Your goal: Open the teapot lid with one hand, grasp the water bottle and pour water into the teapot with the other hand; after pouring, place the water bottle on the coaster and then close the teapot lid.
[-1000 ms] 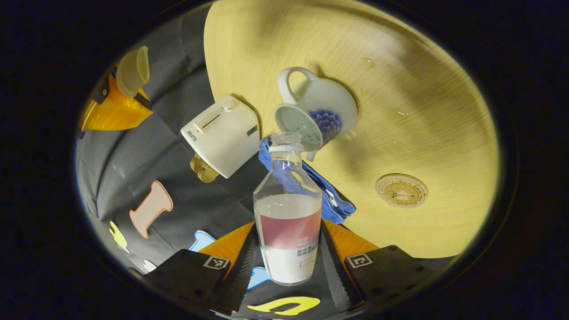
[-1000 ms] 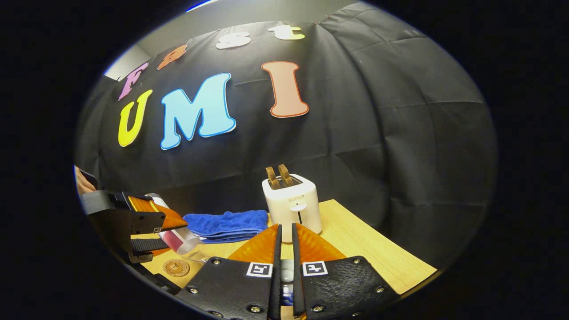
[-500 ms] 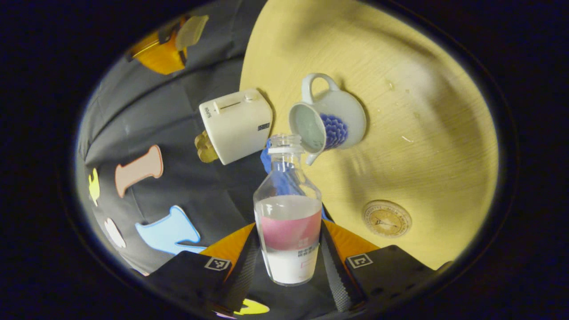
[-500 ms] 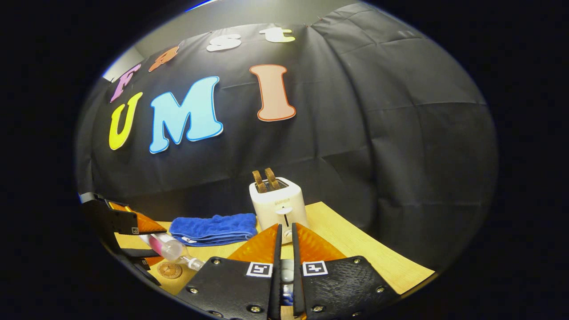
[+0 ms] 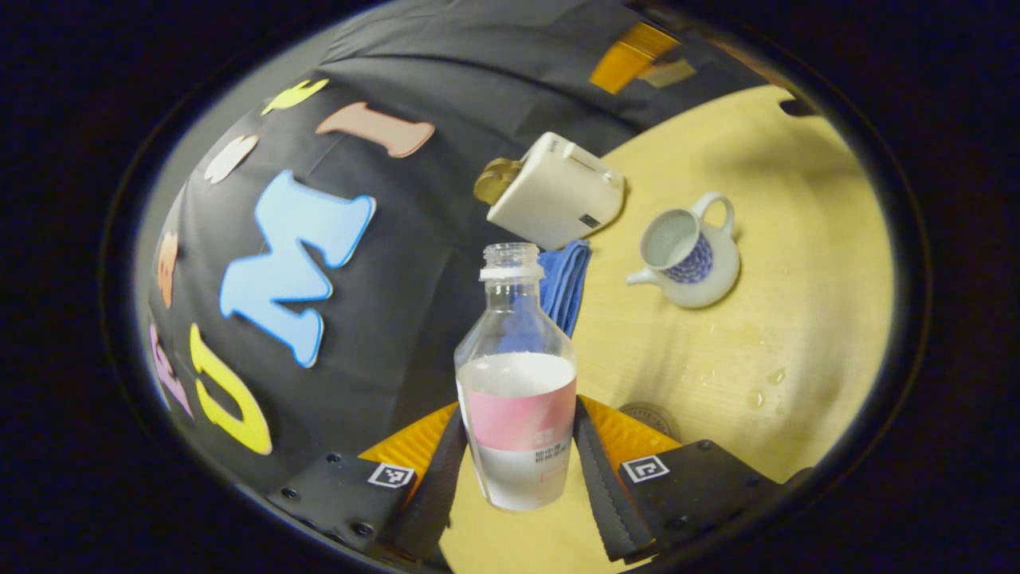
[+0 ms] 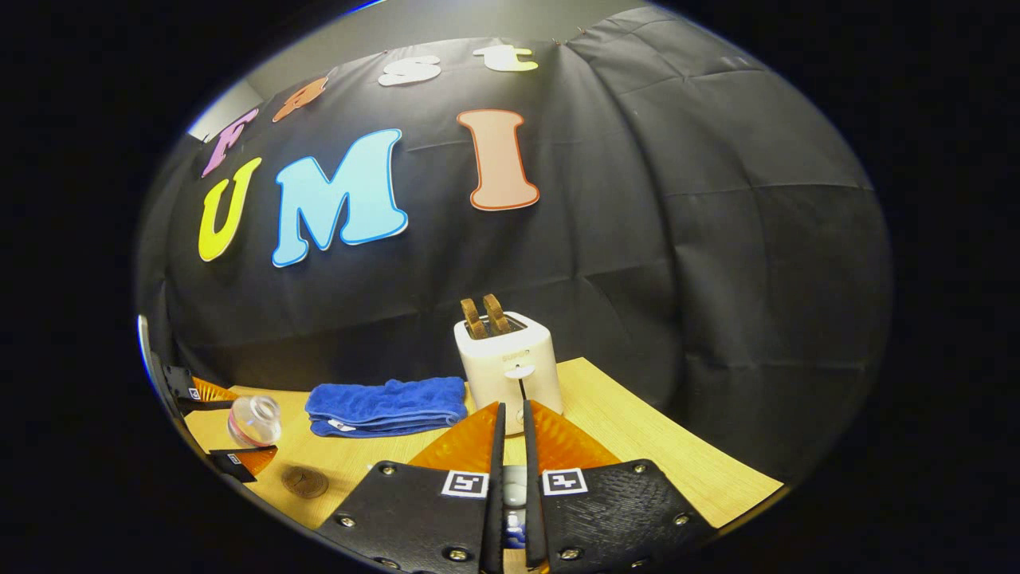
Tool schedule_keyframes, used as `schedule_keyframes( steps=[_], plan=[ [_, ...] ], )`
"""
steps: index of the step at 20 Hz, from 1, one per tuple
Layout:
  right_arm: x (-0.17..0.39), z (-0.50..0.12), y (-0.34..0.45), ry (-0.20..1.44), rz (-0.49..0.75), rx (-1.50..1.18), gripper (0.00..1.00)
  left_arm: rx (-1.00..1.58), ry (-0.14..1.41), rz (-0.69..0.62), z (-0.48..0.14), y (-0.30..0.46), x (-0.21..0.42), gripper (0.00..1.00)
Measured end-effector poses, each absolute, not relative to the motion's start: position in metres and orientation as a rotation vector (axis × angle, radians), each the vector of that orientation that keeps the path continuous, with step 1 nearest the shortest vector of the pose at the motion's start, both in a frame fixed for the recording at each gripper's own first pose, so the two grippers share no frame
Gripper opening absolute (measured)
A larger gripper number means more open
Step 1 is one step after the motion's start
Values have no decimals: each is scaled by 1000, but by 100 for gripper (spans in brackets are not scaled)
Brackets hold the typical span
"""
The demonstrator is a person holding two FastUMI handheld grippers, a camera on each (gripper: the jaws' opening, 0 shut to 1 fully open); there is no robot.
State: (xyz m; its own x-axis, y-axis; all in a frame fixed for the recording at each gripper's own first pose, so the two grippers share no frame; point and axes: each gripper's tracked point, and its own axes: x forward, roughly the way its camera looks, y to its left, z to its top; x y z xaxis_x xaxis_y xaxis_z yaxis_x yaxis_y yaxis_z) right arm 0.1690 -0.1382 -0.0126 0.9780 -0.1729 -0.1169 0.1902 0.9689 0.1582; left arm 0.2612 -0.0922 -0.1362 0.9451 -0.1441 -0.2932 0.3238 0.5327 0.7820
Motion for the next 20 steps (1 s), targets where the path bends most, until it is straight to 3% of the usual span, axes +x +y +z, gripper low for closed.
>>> schedule_keyframes(
  steps=[8,20],
  plan=[
    [171,-13,-130,106,-161,165,10,261,130,-195,-165,-146,265,86],
    [176,-20,-123,126,-155,140,10,101,145,-206,-186,-155,273,86]
  ],
)
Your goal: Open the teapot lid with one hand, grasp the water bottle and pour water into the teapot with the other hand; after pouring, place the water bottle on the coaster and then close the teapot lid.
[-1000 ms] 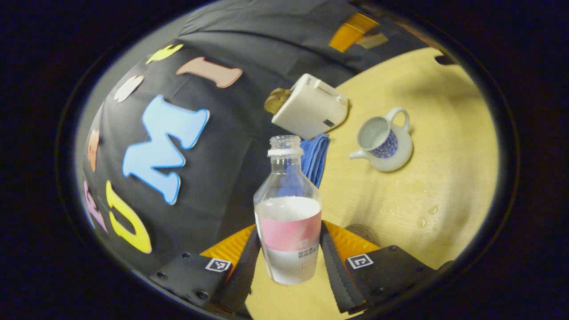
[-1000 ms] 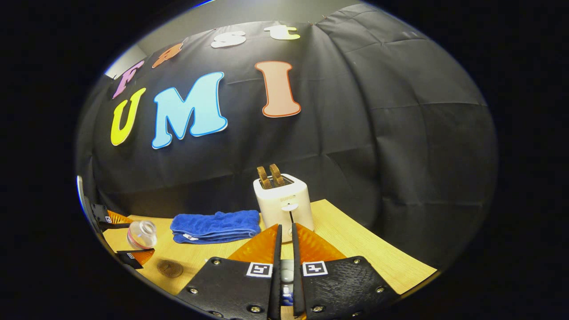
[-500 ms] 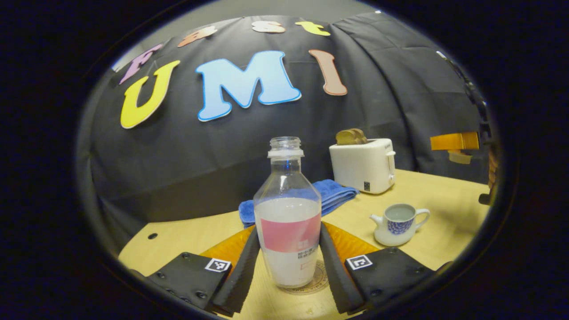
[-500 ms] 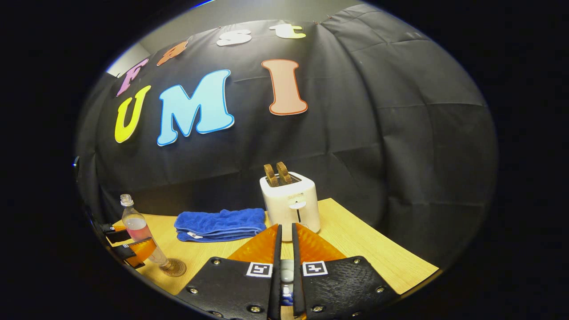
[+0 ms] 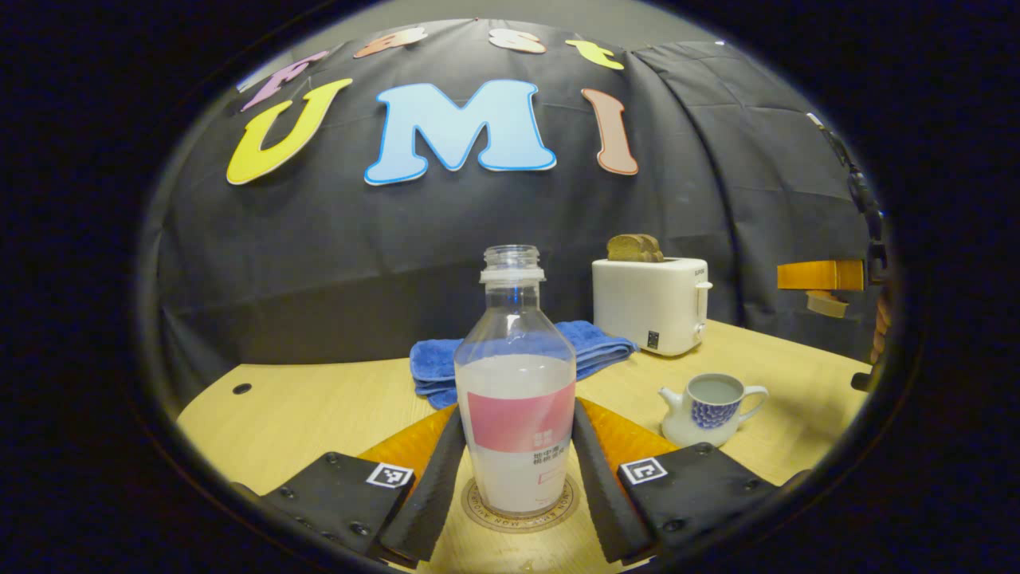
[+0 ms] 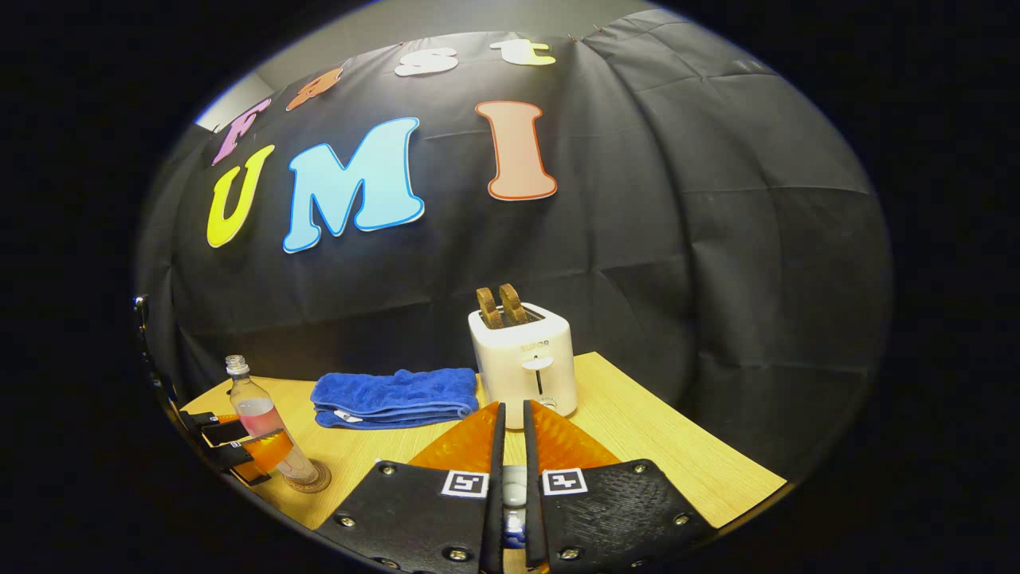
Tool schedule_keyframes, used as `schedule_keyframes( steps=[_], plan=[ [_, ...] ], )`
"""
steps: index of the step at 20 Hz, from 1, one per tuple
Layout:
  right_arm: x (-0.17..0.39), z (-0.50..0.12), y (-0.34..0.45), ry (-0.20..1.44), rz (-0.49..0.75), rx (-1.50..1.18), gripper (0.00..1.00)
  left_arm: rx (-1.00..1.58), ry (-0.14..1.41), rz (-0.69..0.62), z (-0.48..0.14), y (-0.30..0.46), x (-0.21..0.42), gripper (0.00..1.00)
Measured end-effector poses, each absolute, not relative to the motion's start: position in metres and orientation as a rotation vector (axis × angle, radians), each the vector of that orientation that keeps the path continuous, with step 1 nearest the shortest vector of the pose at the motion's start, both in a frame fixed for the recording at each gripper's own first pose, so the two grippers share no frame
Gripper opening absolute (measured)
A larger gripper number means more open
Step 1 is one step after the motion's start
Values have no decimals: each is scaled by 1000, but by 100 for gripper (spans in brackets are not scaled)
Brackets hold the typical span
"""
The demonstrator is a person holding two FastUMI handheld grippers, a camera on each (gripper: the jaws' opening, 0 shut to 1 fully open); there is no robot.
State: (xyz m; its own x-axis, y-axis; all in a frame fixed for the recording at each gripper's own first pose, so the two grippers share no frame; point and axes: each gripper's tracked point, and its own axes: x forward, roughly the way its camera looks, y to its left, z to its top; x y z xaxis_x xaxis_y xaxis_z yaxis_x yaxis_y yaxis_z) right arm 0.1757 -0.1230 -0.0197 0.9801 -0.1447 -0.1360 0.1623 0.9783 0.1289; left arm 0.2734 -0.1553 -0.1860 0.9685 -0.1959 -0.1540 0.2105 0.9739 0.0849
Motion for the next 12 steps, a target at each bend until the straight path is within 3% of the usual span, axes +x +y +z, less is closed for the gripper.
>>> schedule_keyframes(
  steps=[8,12],
  plan=[
    [179,-24,-115,139,-141,122,10,89,152,-190,-192,-150,273,90],
    [184,-29,-101,141,-96,124,10,64,149,-176,-191,-144,268,100]
  ],
)
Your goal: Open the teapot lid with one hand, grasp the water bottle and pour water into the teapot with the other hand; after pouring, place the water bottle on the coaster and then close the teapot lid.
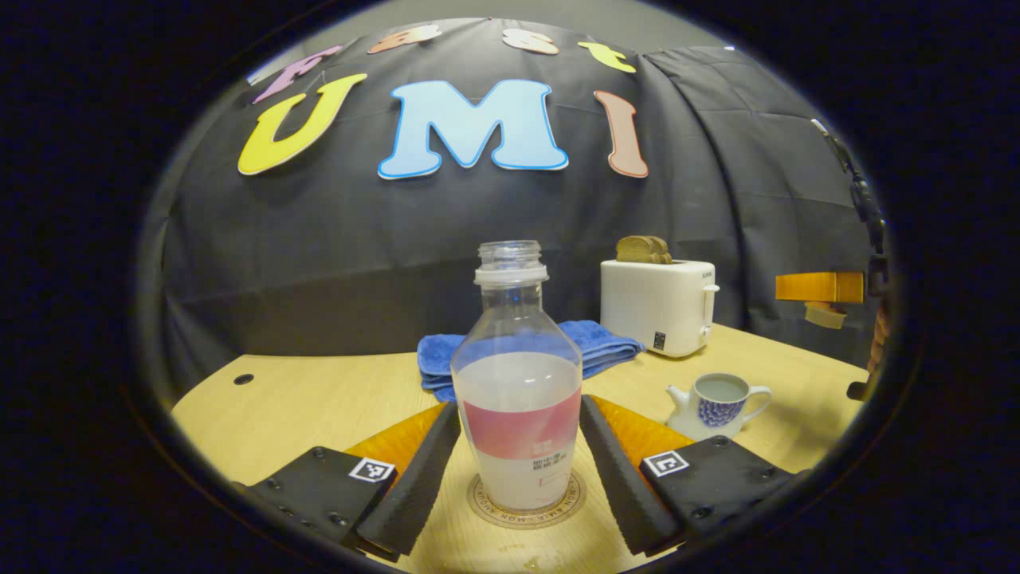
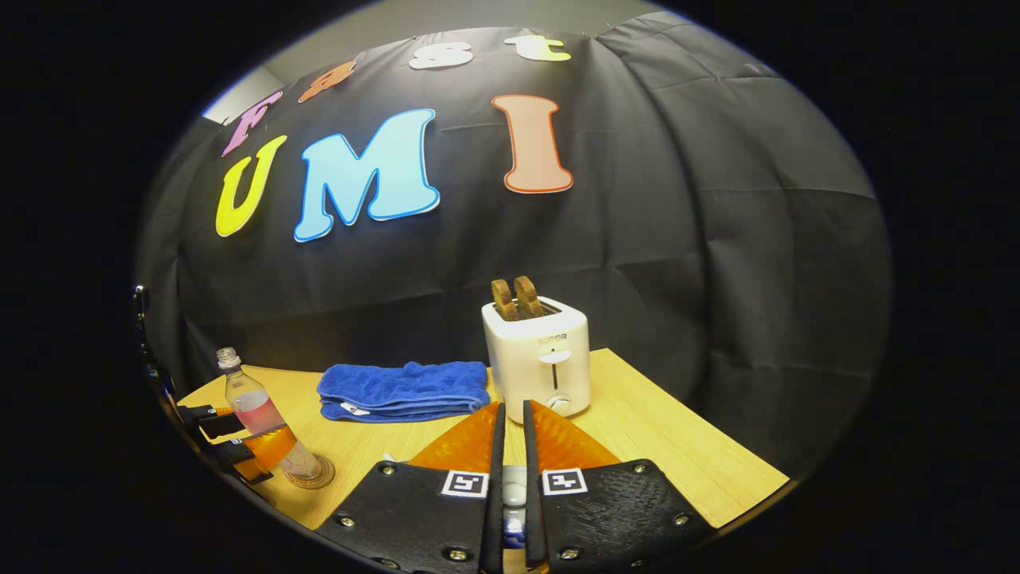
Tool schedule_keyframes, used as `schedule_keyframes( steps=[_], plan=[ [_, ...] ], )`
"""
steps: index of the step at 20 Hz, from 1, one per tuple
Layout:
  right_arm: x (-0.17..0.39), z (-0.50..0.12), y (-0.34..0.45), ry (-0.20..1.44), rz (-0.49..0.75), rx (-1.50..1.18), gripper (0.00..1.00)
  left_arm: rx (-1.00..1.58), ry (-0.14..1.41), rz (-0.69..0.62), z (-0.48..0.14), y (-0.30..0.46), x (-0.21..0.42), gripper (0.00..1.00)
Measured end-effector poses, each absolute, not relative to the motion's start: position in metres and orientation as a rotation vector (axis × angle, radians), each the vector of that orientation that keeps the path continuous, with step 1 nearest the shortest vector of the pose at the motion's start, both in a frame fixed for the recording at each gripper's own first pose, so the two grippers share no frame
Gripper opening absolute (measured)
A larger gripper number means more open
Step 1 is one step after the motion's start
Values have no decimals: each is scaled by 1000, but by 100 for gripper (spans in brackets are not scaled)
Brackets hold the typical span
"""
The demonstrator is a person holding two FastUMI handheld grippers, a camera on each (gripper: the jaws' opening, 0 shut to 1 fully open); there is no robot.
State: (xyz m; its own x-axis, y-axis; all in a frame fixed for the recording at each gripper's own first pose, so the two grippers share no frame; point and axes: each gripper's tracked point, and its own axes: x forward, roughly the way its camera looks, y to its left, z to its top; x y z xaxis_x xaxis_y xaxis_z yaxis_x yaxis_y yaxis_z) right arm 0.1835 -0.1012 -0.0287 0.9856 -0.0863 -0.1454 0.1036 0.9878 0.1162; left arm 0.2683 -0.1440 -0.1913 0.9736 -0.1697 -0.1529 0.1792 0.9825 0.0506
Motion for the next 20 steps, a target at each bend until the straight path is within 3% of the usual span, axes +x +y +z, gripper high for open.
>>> schedule_keyframes(
  steps=[12,20],
  plan=[
    [224,-42,-13,40,118,117,11,-11,84,-169,-171,-121,209,100],
    [247,-65,4,30,89,20,10,-65,29,-193,-153,-121,196,100]
  ],
)
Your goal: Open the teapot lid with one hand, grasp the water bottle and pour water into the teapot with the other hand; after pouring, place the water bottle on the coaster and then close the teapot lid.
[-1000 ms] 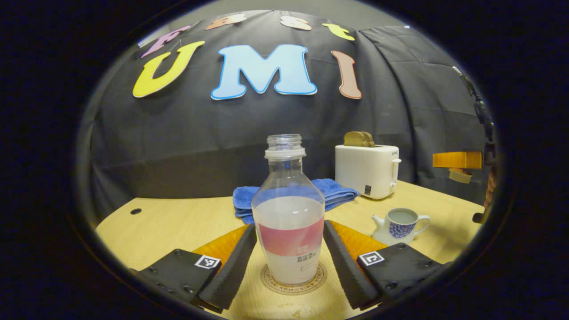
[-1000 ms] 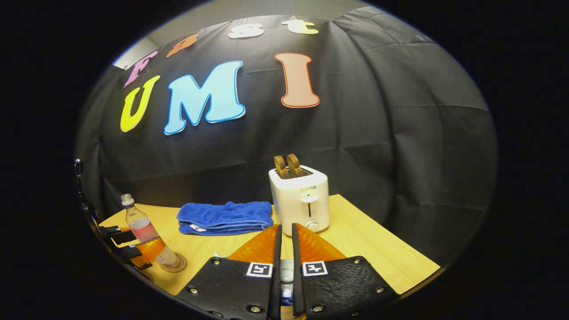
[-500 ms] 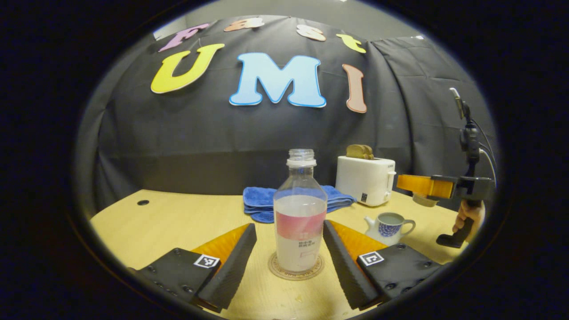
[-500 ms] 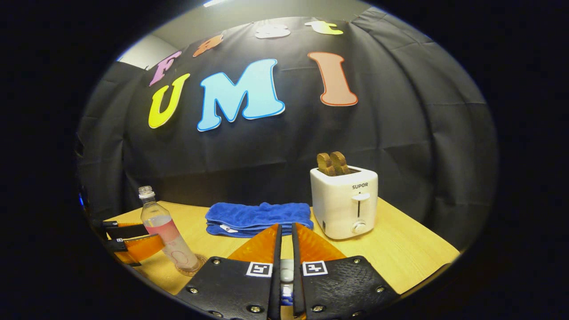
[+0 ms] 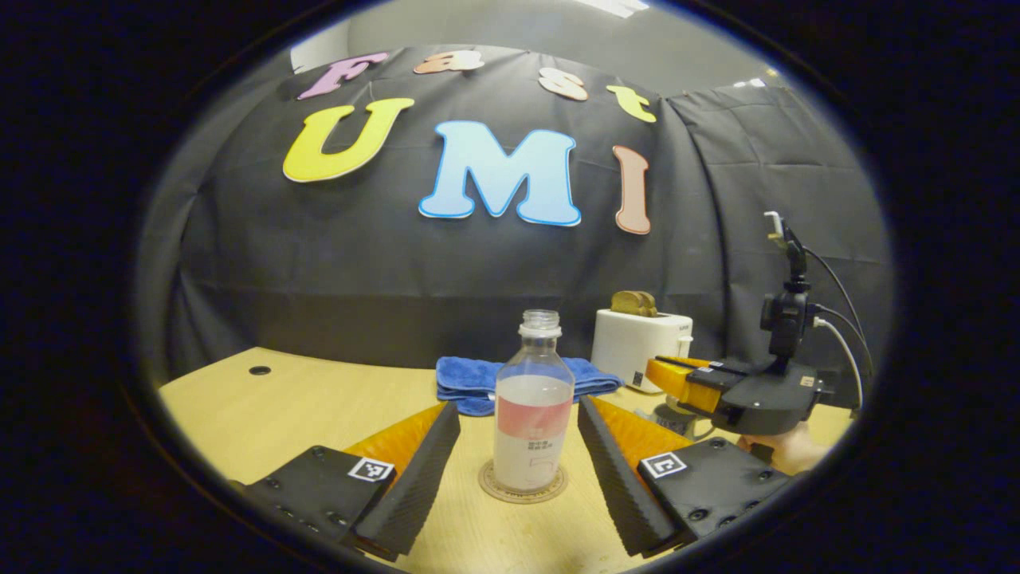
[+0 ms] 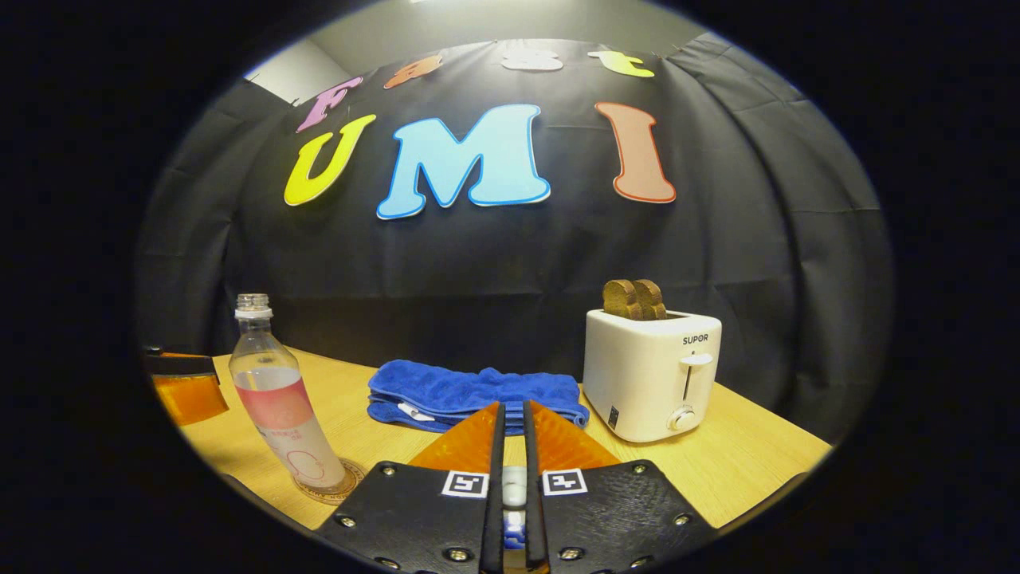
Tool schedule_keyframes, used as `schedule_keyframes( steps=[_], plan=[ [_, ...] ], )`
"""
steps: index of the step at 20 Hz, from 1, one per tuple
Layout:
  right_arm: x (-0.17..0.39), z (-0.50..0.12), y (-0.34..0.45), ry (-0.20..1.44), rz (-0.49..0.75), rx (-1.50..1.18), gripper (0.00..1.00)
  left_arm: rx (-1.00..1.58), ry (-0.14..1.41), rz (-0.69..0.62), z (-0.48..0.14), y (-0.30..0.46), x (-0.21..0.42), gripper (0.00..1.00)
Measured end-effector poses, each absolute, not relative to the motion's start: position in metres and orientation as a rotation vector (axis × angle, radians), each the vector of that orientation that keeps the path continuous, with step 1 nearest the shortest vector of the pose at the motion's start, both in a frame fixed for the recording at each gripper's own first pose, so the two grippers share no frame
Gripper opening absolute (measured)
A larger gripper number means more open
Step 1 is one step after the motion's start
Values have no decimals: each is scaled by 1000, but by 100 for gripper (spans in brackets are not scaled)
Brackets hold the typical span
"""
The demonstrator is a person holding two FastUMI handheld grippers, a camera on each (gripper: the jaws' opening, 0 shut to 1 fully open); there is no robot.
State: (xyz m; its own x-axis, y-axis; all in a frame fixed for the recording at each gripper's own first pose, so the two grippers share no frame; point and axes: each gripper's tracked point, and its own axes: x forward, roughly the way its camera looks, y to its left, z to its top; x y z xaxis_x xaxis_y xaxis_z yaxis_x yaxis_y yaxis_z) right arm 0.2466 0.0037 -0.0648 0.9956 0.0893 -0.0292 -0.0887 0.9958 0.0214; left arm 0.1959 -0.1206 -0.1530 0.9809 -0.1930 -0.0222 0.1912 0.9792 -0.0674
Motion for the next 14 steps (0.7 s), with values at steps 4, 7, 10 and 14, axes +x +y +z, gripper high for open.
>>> schedule_keyframes(
  steps=[4,7,10,14],
  plan=[
    [251,-73,-3,67,76,89,10,-88,45,-215,-156,-125,196,100],
    [255,-78,-2,71,89,115,10,-90,50,-216,-157,-125,196,100],
    [260,-82,-3,64,81,105,10,-97,53,-221,-159,-127,196,100],
    [262,-84,-5,81,77,140,10,-104,72,-242,-163,-130,197,100]
  ],
)
